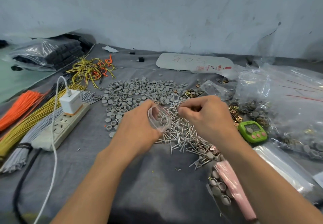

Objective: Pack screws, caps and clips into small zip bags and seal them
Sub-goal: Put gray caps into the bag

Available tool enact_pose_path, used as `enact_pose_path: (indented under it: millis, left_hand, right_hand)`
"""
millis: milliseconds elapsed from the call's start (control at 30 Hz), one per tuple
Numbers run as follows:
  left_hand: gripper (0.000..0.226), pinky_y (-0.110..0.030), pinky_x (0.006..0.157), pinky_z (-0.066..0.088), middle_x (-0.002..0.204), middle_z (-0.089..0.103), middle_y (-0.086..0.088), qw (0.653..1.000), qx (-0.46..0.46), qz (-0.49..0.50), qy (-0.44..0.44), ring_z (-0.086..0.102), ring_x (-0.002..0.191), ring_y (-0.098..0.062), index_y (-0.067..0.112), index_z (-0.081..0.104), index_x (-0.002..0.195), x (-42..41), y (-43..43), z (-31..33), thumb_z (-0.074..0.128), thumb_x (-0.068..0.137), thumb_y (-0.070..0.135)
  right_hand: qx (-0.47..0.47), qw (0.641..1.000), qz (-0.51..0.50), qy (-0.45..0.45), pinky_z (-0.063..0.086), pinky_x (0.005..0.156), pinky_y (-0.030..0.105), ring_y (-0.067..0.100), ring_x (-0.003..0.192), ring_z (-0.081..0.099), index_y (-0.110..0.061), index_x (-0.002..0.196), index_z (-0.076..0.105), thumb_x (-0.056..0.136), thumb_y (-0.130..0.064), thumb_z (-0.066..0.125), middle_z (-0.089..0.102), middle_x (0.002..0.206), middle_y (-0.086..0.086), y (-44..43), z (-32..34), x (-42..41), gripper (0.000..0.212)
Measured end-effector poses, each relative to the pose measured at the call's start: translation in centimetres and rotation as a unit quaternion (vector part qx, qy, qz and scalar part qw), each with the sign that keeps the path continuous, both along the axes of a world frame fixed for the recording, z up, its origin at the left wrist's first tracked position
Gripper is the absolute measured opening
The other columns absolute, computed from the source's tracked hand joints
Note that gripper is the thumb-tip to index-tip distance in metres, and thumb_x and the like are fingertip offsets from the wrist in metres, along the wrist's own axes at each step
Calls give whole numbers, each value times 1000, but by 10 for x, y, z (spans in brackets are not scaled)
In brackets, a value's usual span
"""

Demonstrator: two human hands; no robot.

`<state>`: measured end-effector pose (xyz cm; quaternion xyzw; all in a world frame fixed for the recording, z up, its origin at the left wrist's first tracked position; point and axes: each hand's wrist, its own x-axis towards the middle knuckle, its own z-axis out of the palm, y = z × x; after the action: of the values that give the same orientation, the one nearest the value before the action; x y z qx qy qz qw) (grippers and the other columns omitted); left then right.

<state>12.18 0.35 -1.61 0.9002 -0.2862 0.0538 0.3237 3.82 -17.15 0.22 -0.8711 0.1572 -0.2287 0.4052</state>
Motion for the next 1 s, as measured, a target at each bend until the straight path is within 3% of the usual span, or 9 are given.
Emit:
enact_pose_path:
  millis: [67, 133, 233, 367, 433, 567, 700, 833, 1000]
  left_hand:
    - [34, -12, 59, 38, 82, 63, 19, 1000, -9, 5, 1, 56, 75, 4, 31, 55, 91, 3, 6, 0, 81, 74, 45]
    - [32, -11, 61, 41, 85, 65, 18, 1000, -8, 7, 3, 56, 78, 6, 31, 55, 91, 5, 10, -1, 82, 76, 39]
    - [32, -10, 61, 37, 88, 65, 19, 1000, -3, 11, 7, 55, 80, 7, 34, 54, 91, 5, 14, -2, 82, 76, 37]
    - [32, -18, 64, 42, 89, 65, 18, 1000, 3, 14, 8, 58, 81, 2, 34, 54, 92, 4, 15, -2, 81, 76, 35]
    - [32, -16, 64, 41, 89, 64, 18, 1000, 8, 15, 7, 57, 81, 3, 34, 54, 92, 4, 13, -2, 81, 76, 34]
    - [32, -19, 62, 38, 89, 62, 20, 1000, 19, 7, 5, 57, 82, -1, 34, 53, 92, 1, 8, -2, 81, 77, 35]
    - [34, -18, 60, 36, 86, 61, 19, 1000, 20, 1, 10, 54, 78, 2, 37, 50, 86, -2, 3, -1, 82, 76, 33]
    - [34, -16, 60, 35, 86, 61, 18, 1000, 30, -6, 2, 53, 76, 3, 35, 51, 89, -5, -2, -3, 83, 77, 36]
    - [34, -26, 62, 38, 88, 62, 17, 999, 32, -5, -1, 56, 79, -5, 36, 50, 92, -7, -8, -3, 80, 78, 44]
  right_hand:
    - [-71, 995, -24, 68, 37, 38, 8, 1, 45, 57, -38, 78, 78, 89, -34, 80, 64, 56, -26, -13, 0, -4, 11]
    - [-150, 973, -3, 177, 41, 42, 8, -3, 48, 60, -37, 81, 79, 90, -38, 78, 69, 70, -23, -18, -4, -8, 9]
    - [-210, 935, 43, 283, 60, 62, 32, 7, 63, 68, -27, 82, 74, 88, -44, 76, 74, 81, -8, -14, -14, -12, 17]
    - [-264, 915, 46, 302, 61, 66, 38, 21, 72, 70, -18, 85, 72, 86, -39, 77, 72, 75, 0, -10, -14, -12, 22]
    - [-257, 917, 43, 302, 63, 67, 40, 21, 68, 71, -17, 81, 72, 87, -35, 74, 73, 73, 1, -11, -11, -12, 19]
    - [-249, 929, 15, 272, 56, 61, 28, 10, 65, 67, -26, 77, 76, 90, -30, 72, 73, 72, -8, -14, -6, -15, 15]
    - [-158, 969, -28, 187, 59, 59, 30, 5, 52, 64, -31, 77, 79, 89, -30, 76, 72, 66, -12, -22, 2, -18, 13]
    - [-15, 997, -39, 72, 45, 44, 14, 0, 44, 59, -30, 72, 79, 85, -29, 81, 70, 58, -15, -19, 9, -15, 13]
    - [178, 984, 6, -9, 58, 66, 21, 5, 67, 69, -25, 75, 81, 84, -23, 85, 77, 73, -8, 0, 12, -8, 10]
